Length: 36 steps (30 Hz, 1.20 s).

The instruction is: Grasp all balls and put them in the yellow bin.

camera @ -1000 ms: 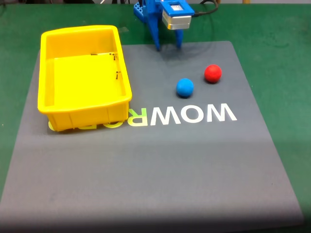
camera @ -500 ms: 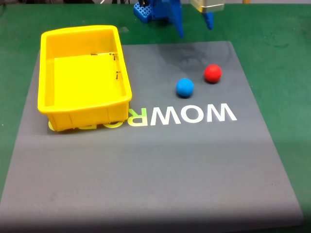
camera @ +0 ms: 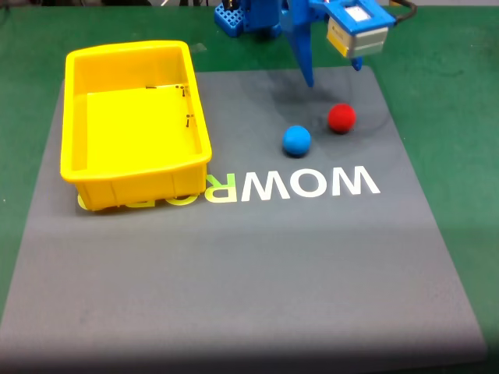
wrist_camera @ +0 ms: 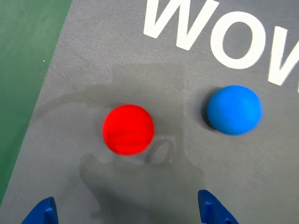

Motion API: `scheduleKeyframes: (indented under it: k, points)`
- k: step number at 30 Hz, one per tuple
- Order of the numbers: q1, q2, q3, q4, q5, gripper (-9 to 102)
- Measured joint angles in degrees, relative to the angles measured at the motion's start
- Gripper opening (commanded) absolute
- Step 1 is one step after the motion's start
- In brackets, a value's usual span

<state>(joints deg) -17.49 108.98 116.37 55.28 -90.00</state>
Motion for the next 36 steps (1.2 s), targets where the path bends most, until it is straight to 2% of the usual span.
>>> scheduleKeyframes:
  k: [10,36]
  points:
    - [-0.4,-10.7,-6.2,-1.6,0.0,34]
    - [-1.7,-22.5,-9.8,-5.0,0.1,33]
